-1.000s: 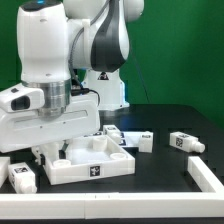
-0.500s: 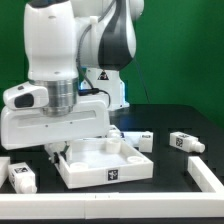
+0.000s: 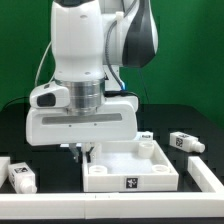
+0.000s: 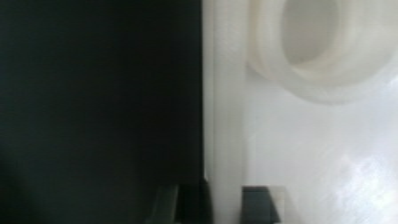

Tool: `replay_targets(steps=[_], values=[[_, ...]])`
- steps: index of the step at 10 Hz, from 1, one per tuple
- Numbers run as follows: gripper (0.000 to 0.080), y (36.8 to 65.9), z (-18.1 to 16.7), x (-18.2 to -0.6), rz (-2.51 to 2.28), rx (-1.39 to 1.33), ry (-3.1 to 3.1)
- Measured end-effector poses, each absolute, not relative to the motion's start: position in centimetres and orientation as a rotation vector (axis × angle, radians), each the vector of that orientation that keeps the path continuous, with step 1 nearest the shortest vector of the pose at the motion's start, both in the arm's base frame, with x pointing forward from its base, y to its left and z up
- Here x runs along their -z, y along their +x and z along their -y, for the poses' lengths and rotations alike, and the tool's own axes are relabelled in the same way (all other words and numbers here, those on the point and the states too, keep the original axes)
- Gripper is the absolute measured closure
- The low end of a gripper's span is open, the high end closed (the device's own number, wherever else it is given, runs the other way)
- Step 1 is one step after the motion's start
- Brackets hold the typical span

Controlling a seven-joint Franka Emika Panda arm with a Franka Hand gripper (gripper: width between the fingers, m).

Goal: Assemble one leg

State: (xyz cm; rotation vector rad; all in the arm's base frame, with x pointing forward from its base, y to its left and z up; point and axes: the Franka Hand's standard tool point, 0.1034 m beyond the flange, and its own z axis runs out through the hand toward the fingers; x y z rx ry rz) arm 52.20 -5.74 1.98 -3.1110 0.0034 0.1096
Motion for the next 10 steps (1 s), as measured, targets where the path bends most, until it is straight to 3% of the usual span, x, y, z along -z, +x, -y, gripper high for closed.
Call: replay_targets(steps=[4, 10], values=[[0.0745, 54.1, 1.9, -2.5, -0.065, -0.003, -3.129], [0.0745, 54.4, 2.0, -2.1, -0.074, 0.051, -3.149]])
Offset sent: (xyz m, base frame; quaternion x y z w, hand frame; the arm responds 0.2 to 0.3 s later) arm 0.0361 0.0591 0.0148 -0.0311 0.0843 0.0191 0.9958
